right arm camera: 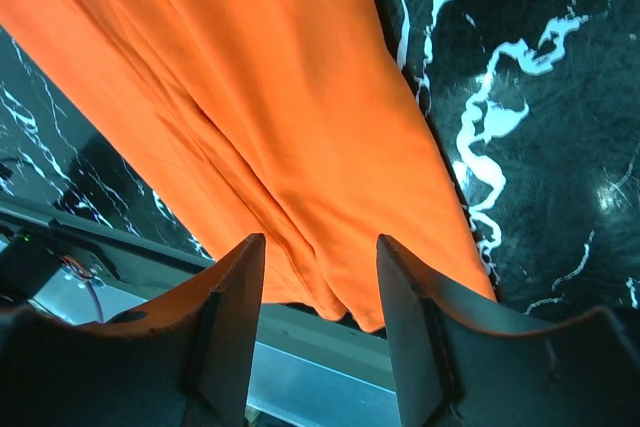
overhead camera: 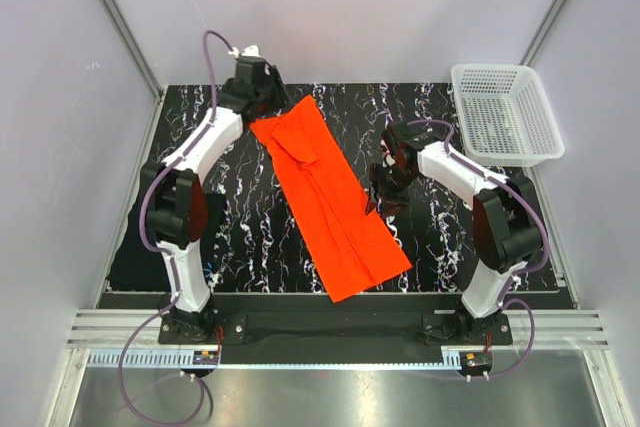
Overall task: Fold and stack the t-shirts
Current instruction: Fold the tshirt
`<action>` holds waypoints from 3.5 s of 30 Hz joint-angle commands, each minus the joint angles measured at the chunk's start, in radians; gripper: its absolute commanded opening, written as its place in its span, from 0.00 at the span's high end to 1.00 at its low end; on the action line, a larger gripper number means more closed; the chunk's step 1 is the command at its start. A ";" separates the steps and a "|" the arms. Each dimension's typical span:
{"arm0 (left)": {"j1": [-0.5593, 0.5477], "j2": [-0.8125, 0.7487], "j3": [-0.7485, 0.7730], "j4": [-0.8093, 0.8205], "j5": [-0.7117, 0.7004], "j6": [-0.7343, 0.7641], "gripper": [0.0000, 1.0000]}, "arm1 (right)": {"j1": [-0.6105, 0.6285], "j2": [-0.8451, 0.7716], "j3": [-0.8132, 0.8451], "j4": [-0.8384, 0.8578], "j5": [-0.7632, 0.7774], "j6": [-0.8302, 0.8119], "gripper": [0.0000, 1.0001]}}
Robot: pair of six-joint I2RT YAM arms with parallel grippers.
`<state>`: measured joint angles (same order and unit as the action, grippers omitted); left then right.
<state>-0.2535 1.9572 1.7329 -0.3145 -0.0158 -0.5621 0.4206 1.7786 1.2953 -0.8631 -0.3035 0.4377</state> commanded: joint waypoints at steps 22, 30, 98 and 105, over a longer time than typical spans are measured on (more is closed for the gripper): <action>-0.118 0.468 0.310 -0.238 0.068 -0.007 0.48 | 0.017 -0.042 -0.056 0.091 -0.134 0.016 0.46; -0.124 0.699 0.600 -0.235 0.338 0.002 0.51 | 0.017 -0.021 -0.082 0.133 -0.160 0.033 0.46; -0.116 -0.900 -1.389 -0.032 0.473 -0.295 0.36 | 0.199 -0.397 -0.606 0.395 -0.123 0.352 0.49; -0.118 -0.821 -1.415 0.002 0.459 -0.297 0.38 | 0.155 -0.387 -0.645 0.406 -0.132 0.309 0.48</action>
<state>-0.3683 1.0958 0.3580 -0.3355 0.4885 -0.8627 0.5892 1.4078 0.6571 -0.4690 -0.4316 0.7837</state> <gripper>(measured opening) 0.624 0.516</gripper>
